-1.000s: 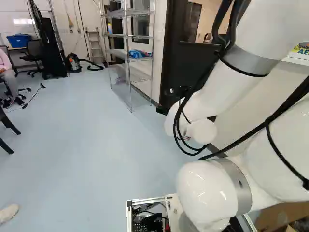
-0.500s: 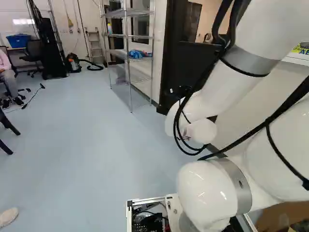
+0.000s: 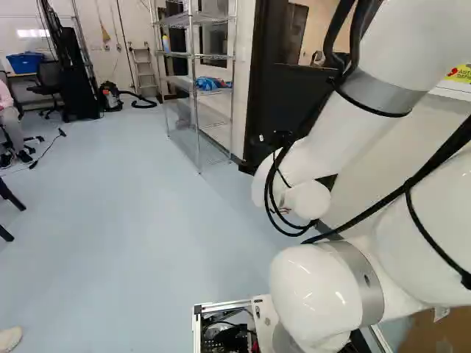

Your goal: Open the door and move inside

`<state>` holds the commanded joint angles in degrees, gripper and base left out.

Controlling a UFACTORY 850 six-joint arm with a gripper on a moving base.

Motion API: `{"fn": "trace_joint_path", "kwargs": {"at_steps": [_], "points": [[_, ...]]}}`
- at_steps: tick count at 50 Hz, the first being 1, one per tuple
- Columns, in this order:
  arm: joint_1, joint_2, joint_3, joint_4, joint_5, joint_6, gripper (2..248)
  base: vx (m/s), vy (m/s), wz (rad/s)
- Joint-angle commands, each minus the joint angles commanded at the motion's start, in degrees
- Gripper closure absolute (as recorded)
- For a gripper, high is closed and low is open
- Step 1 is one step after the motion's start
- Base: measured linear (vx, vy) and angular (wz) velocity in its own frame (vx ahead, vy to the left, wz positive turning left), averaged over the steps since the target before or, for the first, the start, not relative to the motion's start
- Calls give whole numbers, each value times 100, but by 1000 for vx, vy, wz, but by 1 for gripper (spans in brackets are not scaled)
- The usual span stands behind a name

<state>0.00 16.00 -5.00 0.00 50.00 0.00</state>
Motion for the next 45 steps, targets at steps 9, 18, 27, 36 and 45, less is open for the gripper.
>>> {"fn": "trace_joint_path", "kwargs": {"at_steps": [9, 18, 27, 36, 45], "points": [[0, 0, 0, 0, 0, 0, 3, 117, 24, -137], [0, 0, 0, 0, 0, 0, 3, 128, 22, -189], [0, 0, 0, 0, 0, 0, 3, 135, 18, -211], [0, 0, 0, 0, 0, 0, 3, 140, 12, -218], [0, 0, 0, 0, 0, 0, 3, 140, 8, -218]]}}
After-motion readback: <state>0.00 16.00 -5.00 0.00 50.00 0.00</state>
